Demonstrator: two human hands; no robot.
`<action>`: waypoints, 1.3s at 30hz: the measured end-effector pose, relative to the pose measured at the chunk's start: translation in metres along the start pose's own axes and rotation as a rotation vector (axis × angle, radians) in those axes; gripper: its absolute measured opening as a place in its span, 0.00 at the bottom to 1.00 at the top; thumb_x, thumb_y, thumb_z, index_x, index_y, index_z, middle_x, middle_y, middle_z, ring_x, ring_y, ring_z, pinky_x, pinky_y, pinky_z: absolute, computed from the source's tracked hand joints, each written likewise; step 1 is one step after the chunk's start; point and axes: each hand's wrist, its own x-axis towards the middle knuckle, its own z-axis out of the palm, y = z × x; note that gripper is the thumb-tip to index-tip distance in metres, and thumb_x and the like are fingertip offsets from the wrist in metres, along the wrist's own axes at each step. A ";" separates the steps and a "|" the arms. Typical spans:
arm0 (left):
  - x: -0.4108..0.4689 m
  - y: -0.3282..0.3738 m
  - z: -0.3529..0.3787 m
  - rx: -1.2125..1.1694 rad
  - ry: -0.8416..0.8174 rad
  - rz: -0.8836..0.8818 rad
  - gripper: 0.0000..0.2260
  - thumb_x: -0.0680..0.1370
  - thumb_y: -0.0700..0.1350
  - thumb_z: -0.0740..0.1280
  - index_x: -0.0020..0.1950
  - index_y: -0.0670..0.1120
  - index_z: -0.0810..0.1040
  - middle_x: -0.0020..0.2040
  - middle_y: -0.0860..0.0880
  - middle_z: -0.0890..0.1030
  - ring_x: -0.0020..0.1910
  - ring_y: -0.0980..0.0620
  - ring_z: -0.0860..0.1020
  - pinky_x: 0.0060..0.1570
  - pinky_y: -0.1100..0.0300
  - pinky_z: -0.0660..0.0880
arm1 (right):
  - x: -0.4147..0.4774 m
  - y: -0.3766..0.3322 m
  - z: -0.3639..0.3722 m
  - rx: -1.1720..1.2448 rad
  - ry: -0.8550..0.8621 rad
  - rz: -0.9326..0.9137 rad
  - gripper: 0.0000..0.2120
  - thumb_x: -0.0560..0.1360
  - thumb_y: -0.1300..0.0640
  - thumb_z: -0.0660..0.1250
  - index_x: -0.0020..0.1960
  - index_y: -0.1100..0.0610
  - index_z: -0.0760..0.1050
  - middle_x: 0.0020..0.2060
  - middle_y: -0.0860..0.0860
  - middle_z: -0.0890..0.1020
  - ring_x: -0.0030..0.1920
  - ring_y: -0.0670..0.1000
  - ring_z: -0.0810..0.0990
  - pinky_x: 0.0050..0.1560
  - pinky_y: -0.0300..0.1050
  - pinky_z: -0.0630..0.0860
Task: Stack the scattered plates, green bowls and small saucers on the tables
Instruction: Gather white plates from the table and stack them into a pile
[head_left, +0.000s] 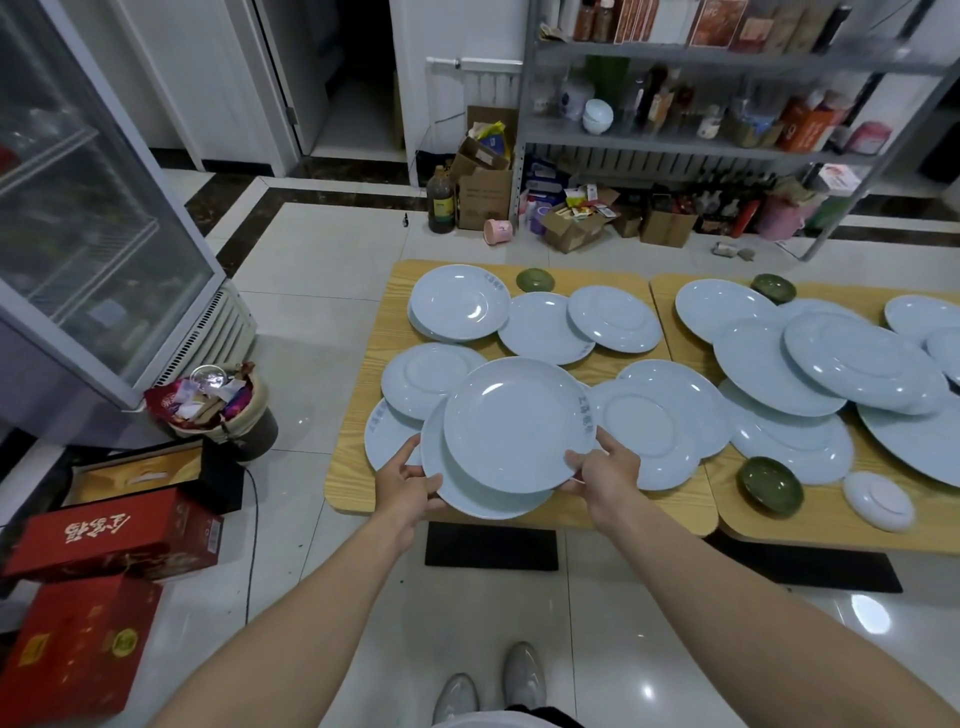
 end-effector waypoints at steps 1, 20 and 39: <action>0.000 0.001 0.002 -0.005 -0.003 0.000 0.32 0.74 0.27 0.68 0.74 0.50 0.70 0.51 0.40 0.78 0.52 0.42 0.82 0.41 0.52 0.83 | 0.001 -0.001 -0.001 -0.008 0.002 0.002 0.31 0.75 0.75 0.65 0.74 0.57 0.68 0.63 0.56 0.78 0.54 0.60 0.81 0.39 0.52 0.84; 0.000 0.009 0.024 -0.051 -0.055 0.001 0.31 0.75 0.27 0.68 0.74 0.50 0.69 0.51 0.40 0.80 0.51 0.42 0.83 0.49 0.48 0.82 | 0.012 -0.010 -0.019 -0.082 -0.016 -0.024 0.30 0.75 0.74 0.66 0.73 0.56 0.69 0.61 0.54 0.78 0.53 0.58 0.81 0.46 0.57 0.84; -0.045 -0.082 -0.011 -0.011 -0.044 -0.105 0.32 0.75 0.26 0.67 0.74 0.51 0.69 0.53 0.38 0.79 0.50 0.42 0.83 0.43 0.48 0.83 | -0.017 0.088 -0.065 -0.113 0.025 0.101 0.27 0.76 0.75 0.64 0.71 0.56 0.72 0.61 0.57 0.80 0.53 0.61 0.82 0.41 0.56 0.84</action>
